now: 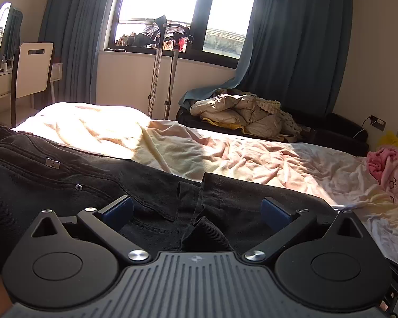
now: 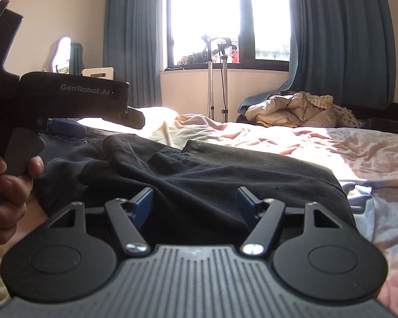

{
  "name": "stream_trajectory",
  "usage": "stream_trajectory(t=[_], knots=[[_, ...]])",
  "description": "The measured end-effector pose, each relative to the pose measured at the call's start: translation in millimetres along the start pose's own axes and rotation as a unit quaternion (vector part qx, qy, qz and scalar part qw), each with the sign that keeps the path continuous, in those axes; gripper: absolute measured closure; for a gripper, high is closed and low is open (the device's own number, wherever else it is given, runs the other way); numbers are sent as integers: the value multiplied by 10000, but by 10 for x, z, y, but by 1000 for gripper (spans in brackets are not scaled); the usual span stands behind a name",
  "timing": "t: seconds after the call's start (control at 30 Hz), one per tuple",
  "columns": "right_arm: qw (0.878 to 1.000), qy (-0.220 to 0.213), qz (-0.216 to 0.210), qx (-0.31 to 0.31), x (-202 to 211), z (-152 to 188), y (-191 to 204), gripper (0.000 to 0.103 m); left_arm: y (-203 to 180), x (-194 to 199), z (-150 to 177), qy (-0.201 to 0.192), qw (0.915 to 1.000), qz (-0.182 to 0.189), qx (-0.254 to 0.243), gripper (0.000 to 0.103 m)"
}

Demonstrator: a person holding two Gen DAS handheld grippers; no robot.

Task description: Fold clothes

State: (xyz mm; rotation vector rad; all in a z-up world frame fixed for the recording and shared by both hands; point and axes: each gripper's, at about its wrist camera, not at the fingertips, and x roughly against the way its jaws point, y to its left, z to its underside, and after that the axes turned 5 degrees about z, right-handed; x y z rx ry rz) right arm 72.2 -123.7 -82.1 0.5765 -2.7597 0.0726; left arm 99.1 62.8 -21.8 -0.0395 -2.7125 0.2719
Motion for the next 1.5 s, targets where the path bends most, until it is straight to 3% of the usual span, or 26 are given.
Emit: stream_trajectory(t=[0.33,0.43,0.6,0.8,1.23,1.5], knots=[[9997,-37,246,-84,332,-405,-465,33,-95,43,30,58,9998,199,-53,1],[9985,-53,548,-68,436,-346,-660,30,-162,8,59,150,9995,243,-164,1],[9941,89,915,-582,333,-131,-853,30,-255,-27,102,235,9987,229,-389,1],[9935,-59,961,-607,199,-173,-907,30,-294,-92,129,291,9982,159,-496,1],[9904,57,1055,-889,65,-133,-1027,30,-382,-232,185,483,9968,125,-628,1],[9871,143,1146,-1105,-3,-105,-1098,29,-287,-226,144,527,9981,205,-241,1]])
